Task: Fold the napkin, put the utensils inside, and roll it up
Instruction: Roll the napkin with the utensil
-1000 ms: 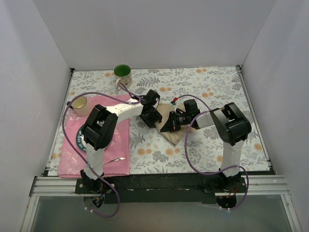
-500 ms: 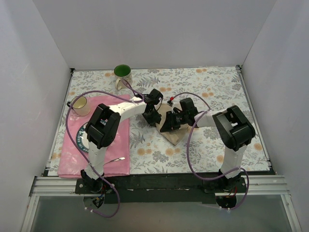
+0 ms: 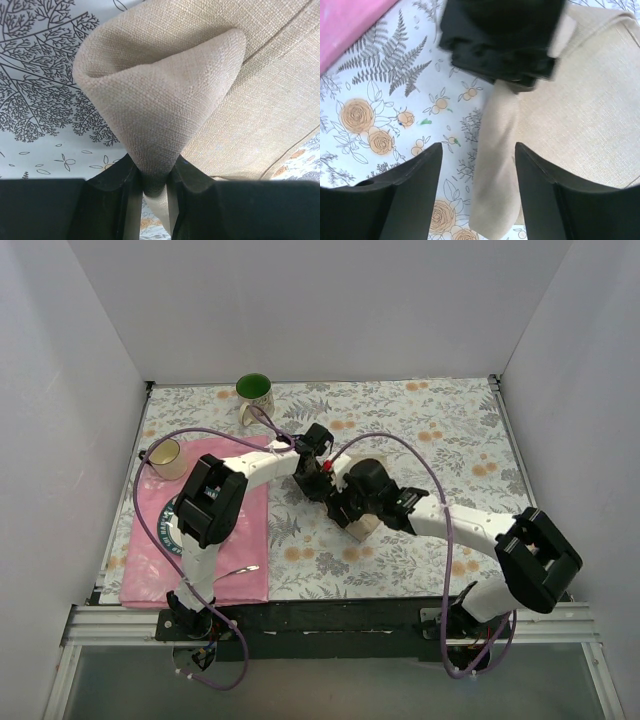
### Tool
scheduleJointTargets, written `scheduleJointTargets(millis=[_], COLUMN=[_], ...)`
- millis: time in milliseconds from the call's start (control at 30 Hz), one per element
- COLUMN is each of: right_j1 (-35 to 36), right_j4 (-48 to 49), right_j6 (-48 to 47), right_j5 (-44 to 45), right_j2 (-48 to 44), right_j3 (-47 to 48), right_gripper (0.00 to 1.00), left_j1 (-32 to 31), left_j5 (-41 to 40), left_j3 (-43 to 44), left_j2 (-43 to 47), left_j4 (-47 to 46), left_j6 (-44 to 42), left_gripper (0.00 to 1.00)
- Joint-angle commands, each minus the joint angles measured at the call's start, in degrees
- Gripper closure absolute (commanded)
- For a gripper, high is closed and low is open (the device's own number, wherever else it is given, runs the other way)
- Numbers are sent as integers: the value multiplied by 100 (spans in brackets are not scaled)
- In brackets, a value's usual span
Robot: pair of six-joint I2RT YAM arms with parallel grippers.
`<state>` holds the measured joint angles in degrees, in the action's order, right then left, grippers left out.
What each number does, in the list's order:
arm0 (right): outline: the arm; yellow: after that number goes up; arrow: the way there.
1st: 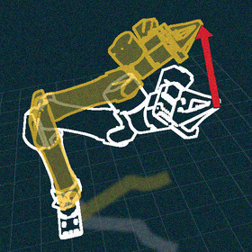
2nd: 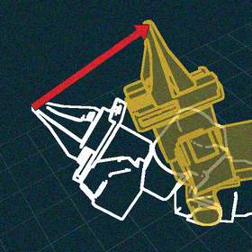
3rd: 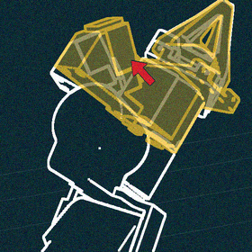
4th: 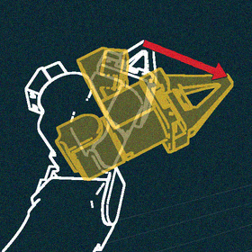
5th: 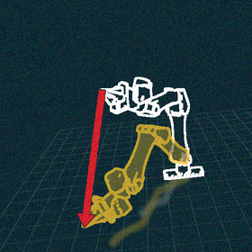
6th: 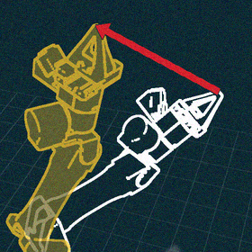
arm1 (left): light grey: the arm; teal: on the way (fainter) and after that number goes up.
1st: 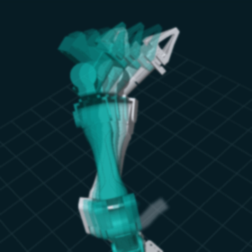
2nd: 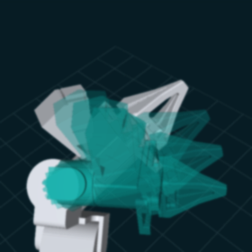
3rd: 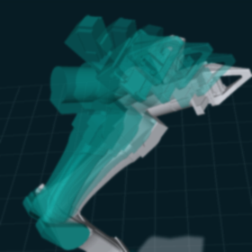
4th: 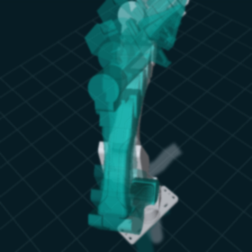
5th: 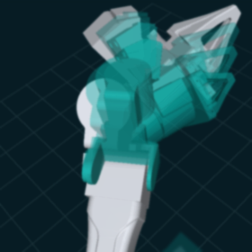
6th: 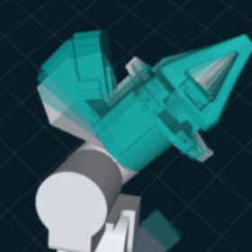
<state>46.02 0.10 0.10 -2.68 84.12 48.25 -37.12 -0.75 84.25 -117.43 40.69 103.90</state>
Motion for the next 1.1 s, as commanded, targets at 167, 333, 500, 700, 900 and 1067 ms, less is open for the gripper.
scheduleJointTargets(millis=[167,333,500,700,900,1067], right_j1=[891,909,883,628,31,-584], right_j4=[693,483,403,490,755,668], right_j6=[-792,-529,-274,155,701,1071], right_j5=[2113,2227,2017,1280,-284,-2016], right_j2=[755,1133,1317,1388,1502,1923], right_j3=[-176,44,27,-43,-140,140], right_gripper=[1,8,43,69,99,99], left_j1=[126,162,179,241,346,460], left_j5=[-13,23,23,66,277,208], left_j3=[-514,-567,-602,-786,-963,-1121], left_j2=[-211,-140,-61,79,422,852], left_j4=[-95,-149,-175,-359,-816,-1124], left_j6=[-265,-326,-440,-712,-1240,-1547], left_gripper=[100,100,100,100,83,42])
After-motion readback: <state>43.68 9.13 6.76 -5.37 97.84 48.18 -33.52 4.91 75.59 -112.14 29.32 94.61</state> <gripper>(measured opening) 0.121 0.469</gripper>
